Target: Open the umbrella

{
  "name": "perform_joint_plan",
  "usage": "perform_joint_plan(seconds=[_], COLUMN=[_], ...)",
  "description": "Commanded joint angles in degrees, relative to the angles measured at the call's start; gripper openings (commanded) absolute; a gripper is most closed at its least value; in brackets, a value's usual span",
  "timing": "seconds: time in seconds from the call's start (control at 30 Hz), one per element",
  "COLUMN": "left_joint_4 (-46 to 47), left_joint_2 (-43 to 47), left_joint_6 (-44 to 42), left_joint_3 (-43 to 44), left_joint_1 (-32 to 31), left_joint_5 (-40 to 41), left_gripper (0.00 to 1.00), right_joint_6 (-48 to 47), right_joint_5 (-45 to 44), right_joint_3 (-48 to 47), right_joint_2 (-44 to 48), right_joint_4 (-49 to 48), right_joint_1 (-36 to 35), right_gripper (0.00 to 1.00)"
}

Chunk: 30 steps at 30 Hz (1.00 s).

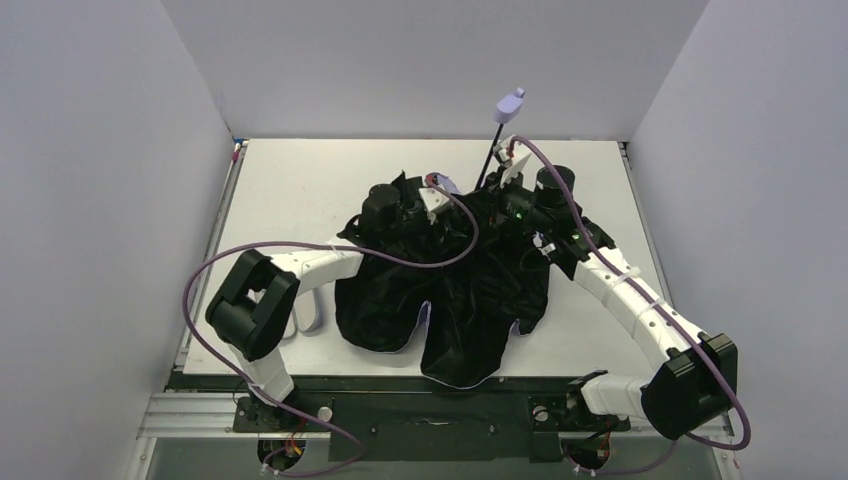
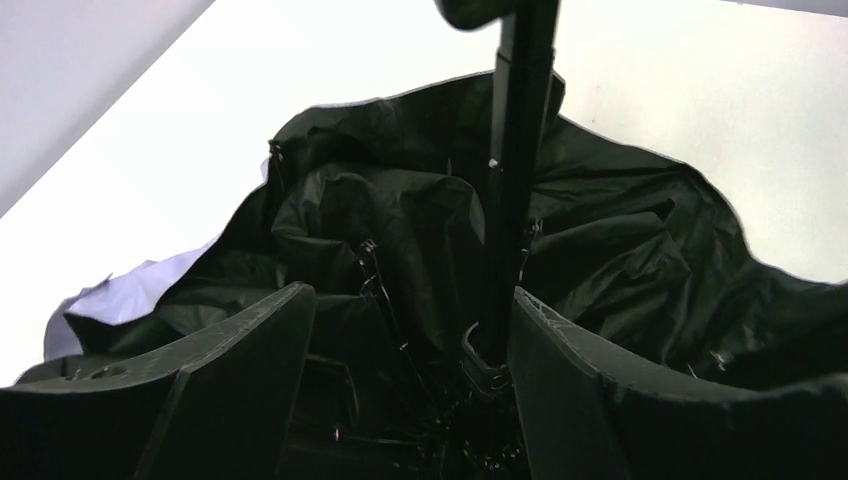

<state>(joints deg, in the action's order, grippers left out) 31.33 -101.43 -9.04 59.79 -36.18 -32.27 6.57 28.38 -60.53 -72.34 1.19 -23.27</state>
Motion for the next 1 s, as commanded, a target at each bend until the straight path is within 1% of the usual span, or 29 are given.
perform_joint_plan(seconds=[0.0, 0.1, 0.2, 0.33, 0.43, 0.5, 0.53, 0.57, 0.6, 0.63, 0.67, 0.73, 0.8, 0.83, 0.87, 0.97], left_joint_4=[-16.8, -19.1, -18.4, -16.6, -15.6, -15.2, -14.9, -14.8, -15.4, -15.8, -16.7, -17.1, -19.8, -23.0, -24.0, -26.0], left_joint_2=[5.8, 10.2, 13.4, 14.9, 15.3, 15.4, 15.5, 15.4, 15.1, 14.9, 14.2, 13.3, 12.2, 11.7, 11.8, 14.0], left_joint_6=[0.6, 2.0, 3.1, 5.1, 4.2, 2.0, 1.0, 0.5, -0.7, -1.4, -2.5, -2.9, -4.1, -4.9, -6.2, -9.7], left_joint_3=[1.7, 1.2, -1.3, -4.3, -4.9, -4.7, -4.4, -3.6, -3.1, -1.7, -0.8, -0.3, 0.2, 0.3, -0.3, -3.8], left_joint_1=[0.4, 0.2, 0.6, 1.5, 1.8, 1.2, 0.9, 0.0, -0.6, -1.7, -2.2, -2.8, -2.7, -2.6, -2.1, -1.4], left_joint_5=[-0.7, -1.7, -1.9, -0.9, -0.8, -1.3, -1.8, -1.9, -2.1, -1.9, -1.5, -1.2, -1.0, -1.7, -2.5, -5.7], left_gripper=[0.68, 0.69, 0.72, 0.78, 0.78, 0.74, 0.69, 0.66, 0.59, 0.55, 0.49, 0.41, 0.37, 0.33, 0.30, 0.18], right_joint_6=[-5.9, -7.9, -8.7, -9.3, -10.2, -10.9, -11.0, -11.0, -10.8, -10.7, -10.6, -10.7, -10.6, -10.5, -10.3, -9.5], right_joint_5=[-0.3, 0.0, 0.9, 1.8, 2.0, 1.4, 0.6, 0.2, -0.4, -0.7, -0.7, -0.7, -0.2, 0.7, 1.3, 3.7], right_joint_3=[-7.4, -8.3, -8.9, -9.5, -10.3, -11.1, -11.5, -12.3, -12.8, -13.6, -13.8, -14.3, -14.8, -15.0, -15.5, -17.0], right_joint_2=[1.6, 0.9, 0.6, 0.4, 0.3, 0.0, -0.1, -0.4, -0.6, -0.7, -0.8, -0.5, -0.1, 0.1, 0.4, 0.9], right_joint_4=[-10.1, -7.4, -6.2, -4.7, -2.9, -1.6, -0.7, 0.4, 0.9, 1.4, 1.5, 1.6, 1.8, 1.9, 2.0, 3.2], right_joint_1=[-0.9, -1.3, -1.4, -1.8, -2.3, -2.4, -2.5, -2.6, -2.6, -2.6, -2.7, -2.6, -2.5, -2.2, -2.1, -1.4], right_gripper=[0.00, 0.00, 0.00, 0.00, 0.00, 0.00, 0.00, 0.00, 0.00, 0.00, 0.00, 0.00, 0.00, 0.00, 0.00, 0.00])
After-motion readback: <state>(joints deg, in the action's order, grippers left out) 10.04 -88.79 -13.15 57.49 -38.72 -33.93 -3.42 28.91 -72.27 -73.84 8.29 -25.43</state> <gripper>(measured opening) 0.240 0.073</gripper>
